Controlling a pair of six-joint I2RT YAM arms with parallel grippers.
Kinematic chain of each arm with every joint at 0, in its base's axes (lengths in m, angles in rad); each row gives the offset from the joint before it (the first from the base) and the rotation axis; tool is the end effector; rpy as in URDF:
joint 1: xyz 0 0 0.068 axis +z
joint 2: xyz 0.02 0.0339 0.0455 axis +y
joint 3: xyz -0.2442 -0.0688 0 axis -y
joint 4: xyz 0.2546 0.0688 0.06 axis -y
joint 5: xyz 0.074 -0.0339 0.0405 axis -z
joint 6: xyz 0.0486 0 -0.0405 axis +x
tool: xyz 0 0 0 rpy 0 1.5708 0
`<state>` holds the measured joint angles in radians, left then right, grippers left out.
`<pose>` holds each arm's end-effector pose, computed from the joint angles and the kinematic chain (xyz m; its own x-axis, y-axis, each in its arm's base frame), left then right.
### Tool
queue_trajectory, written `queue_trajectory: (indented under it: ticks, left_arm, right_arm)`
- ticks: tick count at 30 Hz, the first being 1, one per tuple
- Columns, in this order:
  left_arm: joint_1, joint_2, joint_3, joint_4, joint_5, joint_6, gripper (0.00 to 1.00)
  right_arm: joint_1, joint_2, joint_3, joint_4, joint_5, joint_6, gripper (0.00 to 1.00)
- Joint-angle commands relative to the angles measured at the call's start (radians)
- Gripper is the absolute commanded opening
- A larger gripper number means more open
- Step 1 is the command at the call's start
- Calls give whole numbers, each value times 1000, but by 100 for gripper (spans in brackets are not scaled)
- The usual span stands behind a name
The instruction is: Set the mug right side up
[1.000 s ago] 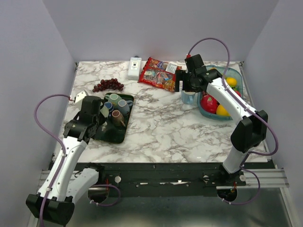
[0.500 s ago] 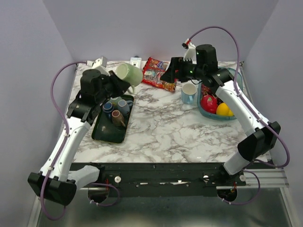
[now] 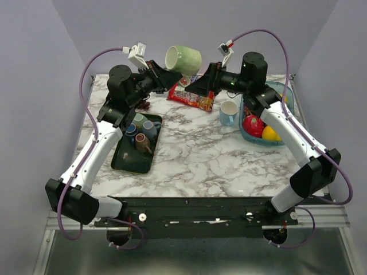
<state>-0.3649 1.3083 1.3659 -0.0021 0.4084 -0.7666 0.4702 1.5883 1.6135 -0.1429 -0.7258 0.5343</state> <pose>0.2974 -0.1343 0.4305 -0.4468 -0.5108 -0.7344 0.5386 0.5019 -0.6768 0.3303 0.2040 0.4111 -0.5619 0.1417 -0.8150 -0.7440 0.3439 0.5728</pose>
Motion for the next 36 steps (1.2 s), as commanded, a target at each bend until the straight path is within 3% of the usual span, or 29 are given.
queue_trajectory:
  ticks: [1, 5, 10, 17, 26, 35, 36]
  left_arm:
    - [-19, 12, 87, 244, 40, -46, 0]
    - [-29, 20, 84, 295, 27, -74, 0]
    - [-31, 28, 81, 343, 10, -92, 0]
    - [-40, 34, 70, 386, 21, -128, 0]
    - [-58, 29, 44, 390, 4, -123, 0]
    - [-71, 29, 29, 395, -3, -129, 0]
    - [-72, 29, 25, 393, -6, -129, 0]
  right_arm:
    - [4, -7, -15, 173, -52, 101, 98]
    - [4, 18, -6, 284, -63, 209, 98]
    - [4, -7, -104, 541, 35, 424, 87]
    - [4, 18, -89, 638, 39, 509, 72]
    - [2, 24, -96, 696, 36, 564, 64]
    - [4, 29, -122, 746, 2, 607, 35]
    - [4, 26, -122, 743, 2, 606, 22]
